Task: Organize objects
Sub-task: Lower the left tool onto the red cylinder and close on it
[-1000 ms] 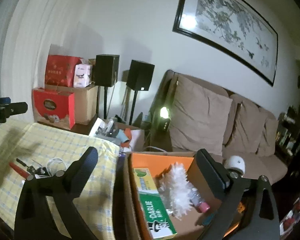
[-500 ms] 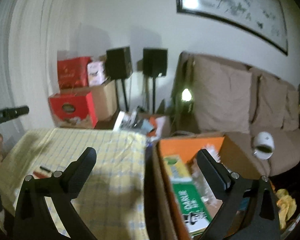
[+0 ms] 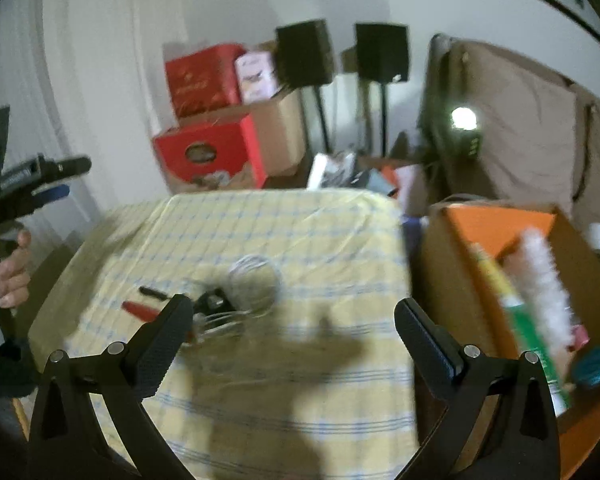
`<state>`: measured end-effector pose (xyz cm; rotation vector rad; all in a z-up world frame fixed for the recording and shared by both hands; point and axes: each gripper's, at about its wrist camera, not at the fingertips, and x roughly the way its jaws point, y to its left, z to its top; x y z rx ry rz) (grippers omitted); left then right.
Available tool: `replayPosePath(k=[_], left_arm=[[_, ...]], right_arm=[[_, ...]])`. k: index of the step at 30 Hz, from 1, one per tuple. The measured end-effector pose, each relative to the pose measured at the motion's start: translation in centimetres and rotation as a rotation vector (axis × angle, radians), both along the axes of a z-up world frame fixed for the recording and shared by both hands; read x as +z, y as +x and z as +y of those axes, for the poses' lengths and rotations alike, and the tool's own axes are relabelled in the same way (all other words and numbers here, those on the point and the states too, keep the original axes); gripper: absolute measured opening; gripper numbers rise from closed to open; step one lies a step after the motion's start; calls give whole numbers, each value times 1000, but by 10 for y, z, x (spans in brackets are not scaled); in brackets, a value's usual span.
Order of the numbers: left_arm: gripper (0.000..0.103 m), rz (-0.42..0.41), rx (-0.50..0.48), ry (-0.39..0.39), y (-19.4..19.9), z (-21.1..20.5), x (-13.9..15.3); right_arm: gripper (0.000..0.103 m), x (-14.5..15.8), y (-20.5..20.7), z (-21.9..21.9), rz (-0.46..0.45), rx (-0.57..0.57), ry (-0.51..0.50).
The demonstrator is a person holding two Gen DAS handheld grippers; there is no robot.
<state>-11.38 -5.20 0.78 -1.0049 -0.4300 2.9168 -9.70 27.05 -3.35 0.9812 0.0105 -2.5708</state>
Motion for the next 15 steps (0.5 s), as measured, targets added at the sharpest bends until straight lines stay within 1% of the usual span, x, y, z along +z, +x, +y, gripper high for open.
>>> replayPosePath(k=[2, 3, 4, 5, 6, 7, 8, 10, 11, 12, 13, 14, 15], left_arm=[[101, -2, -116, -13, 3, 6, -3], [101, -18, -172, -23, 2, 10, -8], [100, -51, -259, -32, 2, 17, -17], [96, -70, -323, -31, 1, 21, -26], [90, -86, -404, -29, 3, 26, -39], [85, -108, -460, -53, 3, 32, -51], [83, -138, -511, -111, 6, 40, -68], [82, -164, -557, -207, 8, 55, -87], [81, -185, -553, -275, 7, 62, -98], [74, -219, -537, -338, 4, 70, -109], [68, -234, -533, -360, 2, 74, -115], [67, -237, -543, -345, 1, 76, -119], [67, -232, -569, -298, 1, 77, -119]], right_arm=[[102, -7, -4, -11, -31, -2, -3], [102, -9, -5, -13, -38, -4, -9], [102, -11, -6, -15, -46, -4, -20], [102, -13, -6, -16, -57, -4, -32], [102, -14, -5, -16, -62, -5, -38], [102, -15, -5, -16, -69, -7, -43], [102, -17, -4, -15, -78, -11, -42], [102, -19, -2, -14, -92, -21, -35], [102, -22, -2, -13, -101, -30, -31], [102, -23, -3, -12, -108, -36, -30], [102, -26, -5, -11, -119, -43, -30], [102, -29, -7, -10, -135, -54, -27], [102, -32, -9, -10, -147, -63, -19]])
